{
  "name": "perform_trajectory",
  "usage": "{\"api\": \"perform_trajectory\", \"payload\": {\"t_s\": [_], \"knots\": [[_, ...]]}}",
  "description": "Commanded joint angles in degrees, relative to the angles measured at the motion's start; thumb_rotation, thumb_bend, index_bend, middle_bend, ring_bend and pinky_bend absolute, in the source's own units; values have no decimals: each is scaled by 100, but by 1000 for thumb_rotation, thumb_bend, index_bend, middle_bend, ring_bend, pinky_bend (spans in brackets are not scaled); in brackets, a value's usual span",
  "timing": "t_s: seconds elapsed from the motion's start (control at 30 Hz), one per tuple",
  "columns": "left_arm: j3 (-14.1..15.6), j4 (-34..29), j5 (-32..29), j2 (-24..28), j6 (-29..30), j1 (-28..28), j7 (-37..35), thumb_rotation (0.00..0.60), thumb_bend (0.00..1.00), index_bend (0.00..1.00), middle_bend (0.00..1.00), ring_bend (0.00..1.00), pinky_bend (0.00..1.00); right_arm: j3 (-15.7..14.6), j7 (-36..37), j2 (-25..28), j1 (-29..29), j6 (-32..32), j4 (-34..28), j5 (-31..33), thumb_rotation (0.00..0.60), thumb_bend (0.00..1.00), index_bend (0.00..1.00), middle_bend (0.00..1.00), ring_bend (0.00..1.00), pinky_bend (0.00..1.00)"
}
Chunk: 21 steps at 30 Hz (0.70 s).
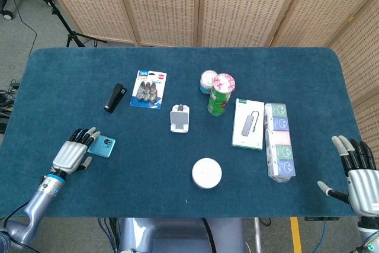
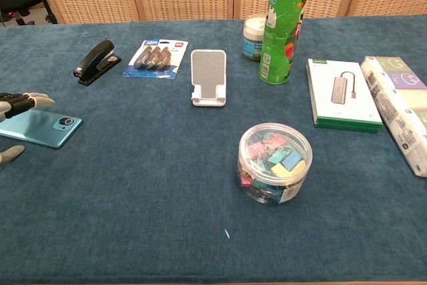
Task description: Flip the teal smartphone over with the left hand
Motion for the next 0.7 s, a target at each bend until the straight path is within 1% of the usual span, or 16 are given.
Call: {"api": "perform_trajectory", "payload": {"t_s": [0.03,0.37,0.7], "knots": [[5,103,-6,-87,30,-23,8,600,432,0,0,0,3,1,27,12,-4,3,-10,8,600,0,0,0,0,0],[-28,294,-147,-198,-157,-154,37,600,441,0,0,0,3,-2,62,37,1,-32,-24,32,600,0,0,0,0,0],[-38,217,-253,-91,-374,-298,57,600,539,0,0,0,3,-5,19,38,1,-51,-38,52,600,0,0,0,0,0]]}}
